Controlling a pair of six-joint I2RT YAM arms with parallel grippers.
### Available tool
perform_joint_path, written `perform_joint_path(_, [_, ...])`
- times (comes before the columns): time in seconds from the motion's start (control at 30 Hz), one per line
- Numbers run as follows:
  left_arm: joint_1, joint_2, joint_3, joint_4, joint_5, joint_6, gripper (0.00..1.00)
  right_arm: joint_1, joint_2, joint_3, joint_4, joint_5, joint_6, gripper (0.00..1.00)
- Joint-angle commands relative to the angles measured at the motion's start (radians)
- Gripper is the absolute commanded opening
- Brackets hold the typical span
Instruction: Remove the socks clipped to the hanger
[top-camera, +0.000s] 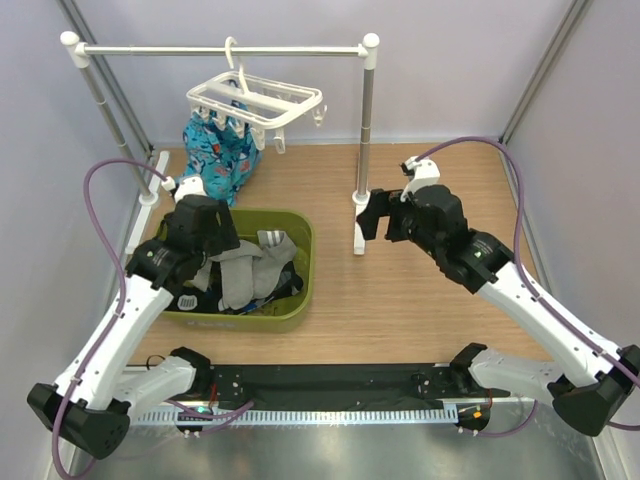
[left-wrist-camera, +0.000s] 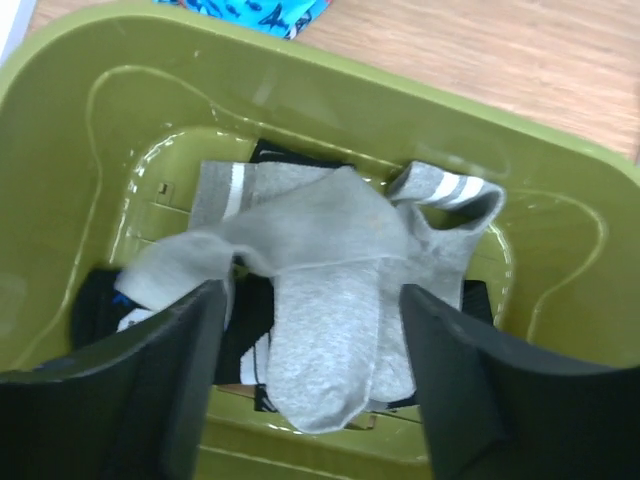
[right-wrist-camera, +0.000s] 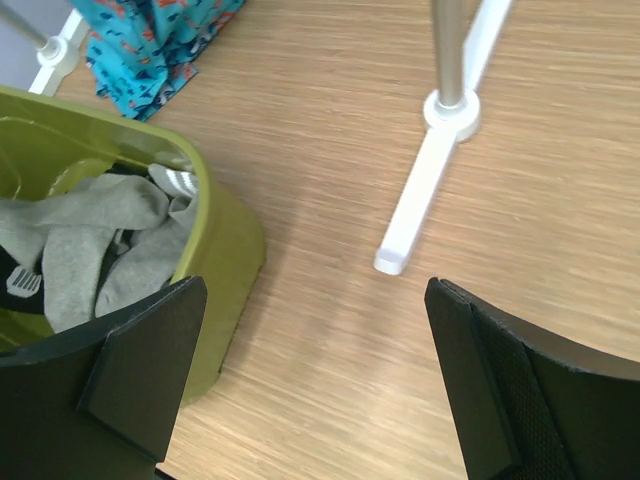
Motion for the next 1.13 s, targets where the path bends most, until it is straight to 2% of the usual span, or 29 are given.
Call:
perform_joint_path(0.0, [0.006,-0.041,0.077,-0.036,0.024,0.021,0.80,-0.002,-0.065,0.013,-0.083,0.136,0.064,1.00])
perform_joint_path(0.03, [0.004,-0.067,0.086,-0.012,0.076,0.034,0.85,0.000,-0.070,0.019,-0.101,0.158,0.087,1.00])
perform_joint_path(0.1, [0.004,-0.108,0.078,0.028,0.149,0.061,0.90,0.000,-0.077,0.033,-0.159,0.217,0.118,1.00])
perform_joint_path(0.17, [0.004,-0.194,0.028,0.127,0.263,0.097,0.93,0.000,-0.080,0.052,-0.195,0.248,0.132,1.00])
perform_joint_path(0.2, [0.004,-0.225,0.007,0.198,0.286,0.101,0.99,0.000,-0.080,0.061,-0.230,0.271,0.133,1.00])
perform_joint_path(0.3, [0.004,-0.340,-0.082,0.313,0.357,0.112,1.00,0.000,-0.091,0.095,-0.287,0.308,0.136,1.00])
perform_joint_path(0.47, [0.004,-0.435,-0.127,0.336,0.427,0.164,1.00,0.000,-0.157,0.096,-0.292,0.299,0.115,1.00])
perform_joint_path(0.6, [0.006,-0.451,-0.132,0.343,0.515,0.193,1.00,0.000,-0.200,0.061,-0.264,0.259,0.103,1.00])
perform_joint_path(0.93, [0.004,-0.432,-0.113,0.339,0.546,0.189,1.00,0.000,-0.306,-0.016,-0.155,0.270,0.078,1.00])
perform_joint_path(1.1, [0.006,-0.429,-0.118,0.343,0.524,0.193,1.00,0.000,-0.314,-0.007,-0.160,0.256,0.055,1.00])
